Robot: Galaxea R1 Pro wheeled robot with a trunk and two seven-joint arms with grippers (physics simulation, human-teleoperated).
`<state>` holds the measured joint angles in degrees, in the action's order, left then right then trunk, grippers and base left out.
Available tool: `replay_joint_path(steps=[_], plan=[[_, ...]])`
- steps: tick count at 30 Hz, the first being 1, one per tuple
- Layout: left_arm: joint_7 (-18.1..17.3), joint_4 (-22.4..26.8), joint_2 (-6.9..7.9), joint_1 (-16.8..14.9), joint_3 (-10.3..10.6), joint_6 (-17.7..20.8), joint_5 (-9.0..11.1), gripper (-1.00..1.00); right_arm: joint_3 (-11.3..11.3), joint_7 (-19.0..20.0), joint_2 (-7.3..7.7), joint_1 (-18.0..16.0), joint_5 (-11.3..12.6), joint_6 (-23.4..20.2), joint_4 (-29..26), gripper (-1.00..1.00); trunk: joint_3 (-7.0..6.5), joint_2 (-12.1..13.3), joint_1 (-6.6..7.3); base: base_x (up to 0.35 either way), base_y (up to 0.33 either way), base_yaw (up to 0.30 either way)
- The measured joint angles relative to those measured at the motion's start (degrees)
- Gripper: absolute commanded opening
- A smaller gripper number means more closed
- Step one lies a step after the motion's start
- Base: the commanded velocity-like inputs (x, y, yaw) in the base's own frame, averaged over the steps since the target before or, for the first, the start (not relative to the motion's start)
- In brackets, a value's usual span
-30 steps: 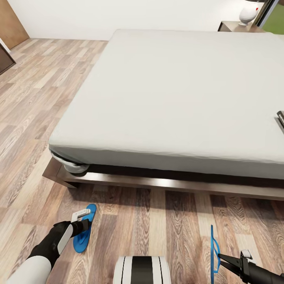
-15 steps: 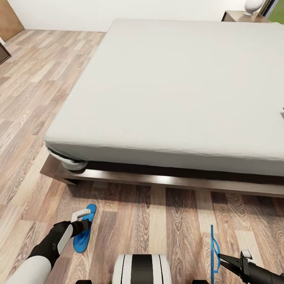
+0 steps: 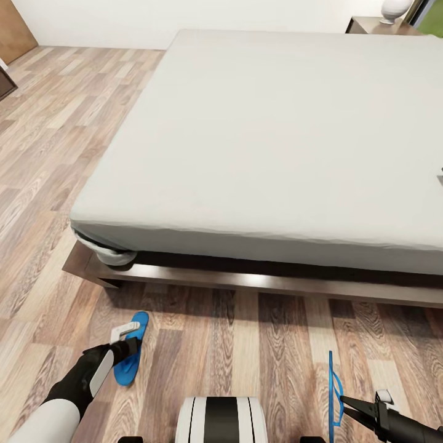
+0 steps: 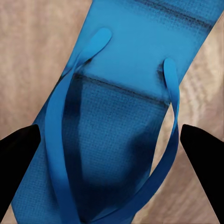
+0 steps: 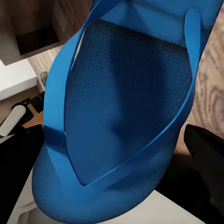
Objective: In the bedroom, move the book from the bed onto either nightstand, and place the two sandals side by side next to the bed.
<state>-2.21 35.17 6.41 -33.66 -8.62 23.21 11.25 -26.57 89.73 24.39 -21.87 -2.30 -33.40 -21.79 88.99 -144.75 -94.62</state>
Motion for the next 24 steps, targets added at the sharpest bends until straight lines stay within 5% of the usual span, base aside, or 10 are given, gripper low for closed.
replay_joint_path(steps=[7,19,24], plan=[[0.19,-0.01,0.01,0.00,-0.03,-0.61,-0.03,-1.00,-0.01,0.00,0.01,0.01,0.00,0.00,0.00,-1.00,0.00,0.00,0.00,0.000,0.000,0.000],[0.18,-0.01,0.03,0.05,-0.04,-0.64,-0.04,-1.00,0.02,0.00,0.03,-0.01,-0.02,0.00,0.00,-1.00,2.65,-0.16,-0.31,0.000,0.000,0.000],[0.19,-0.02,0.03,0.06,-0.04,-0.63,-0.03,-1.00,-0.02,0.01,0.04,-0.01,0.15,-0.03,-0.03,-1.00,2.66,-0.16,-0.31,0.000,0.000,0.000]])
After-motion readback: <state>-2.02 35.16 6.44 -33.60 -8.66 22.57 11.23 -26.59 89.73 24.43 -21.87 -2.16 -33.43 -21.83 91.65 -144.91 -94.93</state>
